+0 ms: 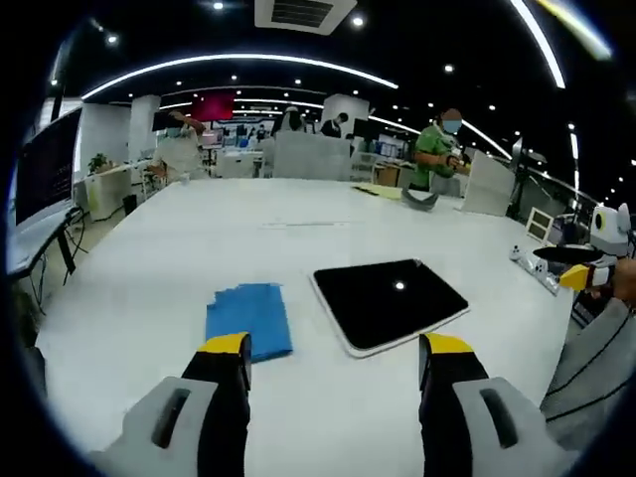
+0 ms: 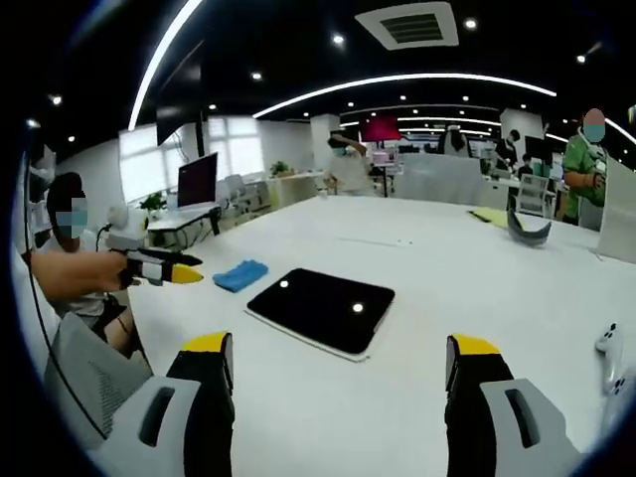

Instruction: Wipe the mirror surface with the cleaning cloth until all visible marks leave the cleaned area.

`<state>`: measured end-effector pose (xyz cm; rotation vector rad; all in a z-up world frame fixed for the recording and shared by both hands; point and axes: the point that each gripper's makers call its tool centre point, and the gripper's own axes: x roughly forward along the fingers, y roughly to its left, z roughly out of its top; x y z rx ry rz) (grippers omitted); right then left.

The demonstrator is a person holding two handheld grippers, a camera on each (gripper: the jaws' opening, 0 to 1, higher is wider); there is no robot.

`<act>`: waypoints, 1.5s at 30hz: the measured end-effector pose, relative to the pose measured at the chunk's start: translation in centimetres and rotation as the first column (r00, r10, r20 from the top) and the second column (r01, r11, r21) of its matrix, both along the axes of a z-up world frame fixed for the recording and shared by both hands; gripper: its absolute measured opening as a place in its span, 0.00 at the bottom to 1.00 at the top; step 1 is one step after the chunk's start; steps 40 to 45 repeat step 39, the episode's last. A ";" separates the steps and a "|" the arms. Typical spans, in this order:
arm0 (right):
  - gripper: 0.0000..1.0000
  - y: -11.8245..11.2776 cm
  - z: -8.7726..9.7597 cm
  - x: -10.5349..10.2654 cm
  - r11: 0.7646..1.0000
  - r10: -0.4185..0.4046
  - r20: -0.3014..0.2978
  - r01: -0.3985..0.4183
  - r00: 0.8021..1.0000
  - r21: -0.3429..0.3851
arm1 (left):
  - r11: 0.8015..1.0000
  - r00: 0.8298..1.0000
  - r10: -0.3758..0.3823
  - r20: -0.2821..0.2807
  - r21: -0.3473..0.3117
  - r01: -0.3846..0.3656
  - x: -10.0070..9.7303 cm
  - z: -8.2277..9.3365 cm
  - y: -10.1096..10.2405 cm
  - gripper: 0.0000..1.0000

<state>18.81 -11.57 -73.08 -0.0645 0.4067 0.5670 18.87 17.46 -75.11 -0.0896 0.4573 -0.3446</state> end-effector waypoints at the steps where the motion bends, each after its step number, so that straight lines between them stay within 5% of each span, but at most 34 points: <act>1: 0.91 -0.1 0.0 0.0 1.000 0.002 0.002 -0.002 1.000 -0.006 | 1.000 1.000 0.009 0.005 -0.005 -0.009 -0.6 0.3 -0.4 0.72; 7: 0.93 0.3 0.5 0.0 1.000 0.020 0.019 -0.020 1.000 0.003 | 0.997 0.997 0.064 0.038 -0.040 -0.062 -3.2 2.3 -2.4 0.72; 16: 0.92 0.2 0.7 0.5 0.998 0.049 0.035 -0.050 0.998 0.042 | 0.993 0.989 0.120 0.088 -0.028 -0.118 -2.3 3.0 -1.8 0.69; 19: 0.91 0.5 0.5 0.4 0.997 0.053 0.028 -0.055 0.998 0.060 | 0.997 0.992 0.069 0.108 0.020 -0.071 -1.3 3.5 -3.1 0.69; 21: 0.91 0.9 0.6 0.2 0.996 0.056 0.026 -0.057 0.998 0.063 | 0.997 0.989 0.077 0.127 -0.007 -0.077 -0.8 4.0 -3.3 0.68; 29: 0.91 1.4 0.7 0.3 0.996 0.059 0.032 -0.061 0.998 0.071 | 0.993 0.986 0.116 0.119 0.023 -0.119 -0.4 3.3 -1.8 0.68; 31: 0.91 1.3 0.5 0.1 0.996 0.058 0.027 -0.060 0.998 0.068 | 0.992 0.985 0.122 0.122 0.019 -0.125 -1.5 2.9 0.1 0.67; 45: 0.91 1.1 0.8 0.4 0.997 0.045 0.030 -0.047 0.999 0.054 | 0.993 0.987 0.103 0.124 0.037 -0.108 -1.2 2.8 0.4 0.67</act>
